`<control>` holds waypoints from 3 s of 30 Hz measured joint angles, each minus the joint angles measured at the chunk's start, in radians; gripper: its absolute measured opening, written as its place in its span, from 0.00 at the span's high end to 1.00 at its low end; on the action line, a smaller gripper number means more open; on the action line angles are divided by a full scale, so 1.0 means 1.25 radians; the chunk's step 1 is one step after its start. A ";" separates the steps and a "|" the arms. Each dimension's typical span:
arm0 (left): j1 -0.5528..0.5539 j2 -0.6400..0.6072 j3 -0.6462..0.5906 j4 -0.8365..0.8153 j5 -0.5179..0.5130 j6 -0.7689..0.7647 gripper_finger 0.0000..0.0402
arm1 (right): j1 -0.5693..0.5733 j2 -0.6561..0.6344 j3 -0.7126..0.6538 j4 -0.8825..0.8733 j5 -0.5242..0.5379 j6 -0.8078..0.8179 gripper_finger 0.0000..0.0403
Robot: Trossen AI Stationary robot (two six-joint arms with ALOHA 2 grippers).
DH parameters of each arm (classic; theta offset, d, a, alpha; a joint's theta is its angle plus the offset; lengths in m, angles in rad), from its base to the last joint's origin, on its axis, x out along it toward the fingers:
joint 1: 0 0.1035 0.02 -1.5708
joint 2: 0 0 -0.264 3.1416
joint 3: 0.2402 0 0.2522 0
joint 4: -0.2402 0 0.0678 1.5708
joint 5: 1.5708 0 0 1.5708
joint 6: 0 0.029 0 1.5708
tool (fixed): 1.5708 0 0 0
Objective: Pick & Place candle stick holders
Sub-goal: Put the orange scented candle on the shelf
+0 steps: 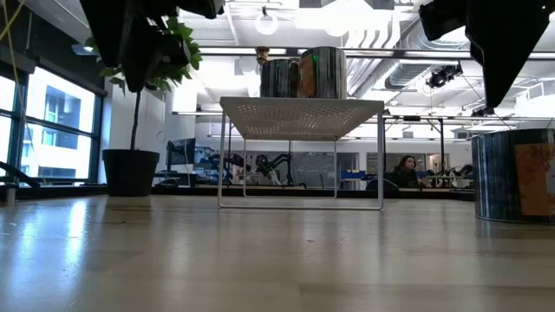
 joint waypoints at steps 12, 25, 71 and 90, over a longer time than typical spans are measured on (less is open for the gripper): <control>-0.001 0.000 0.000 0.017 0.001 0.000 0.54 | -0.027 0.000 -0.068 0.031 -0.019 0.018 0.29; 0.000 0.000 0.000 0.021 -0.006 0.000 0.54 | -0.049 0.000 -0.094 0.045 -0.030 -0.030 0.29; 0.000 0.001 0.000 0.037 -0.005 -0.003 0.54 | -0.074 0.001 -0.155 0.135 0.005 -0.044 0.36; 0.000 0.001 0.000 0.039 -0.006 0.000 0.54 | -0.099 0.001 -0.154 0.156 -0.012 -0.116 0.55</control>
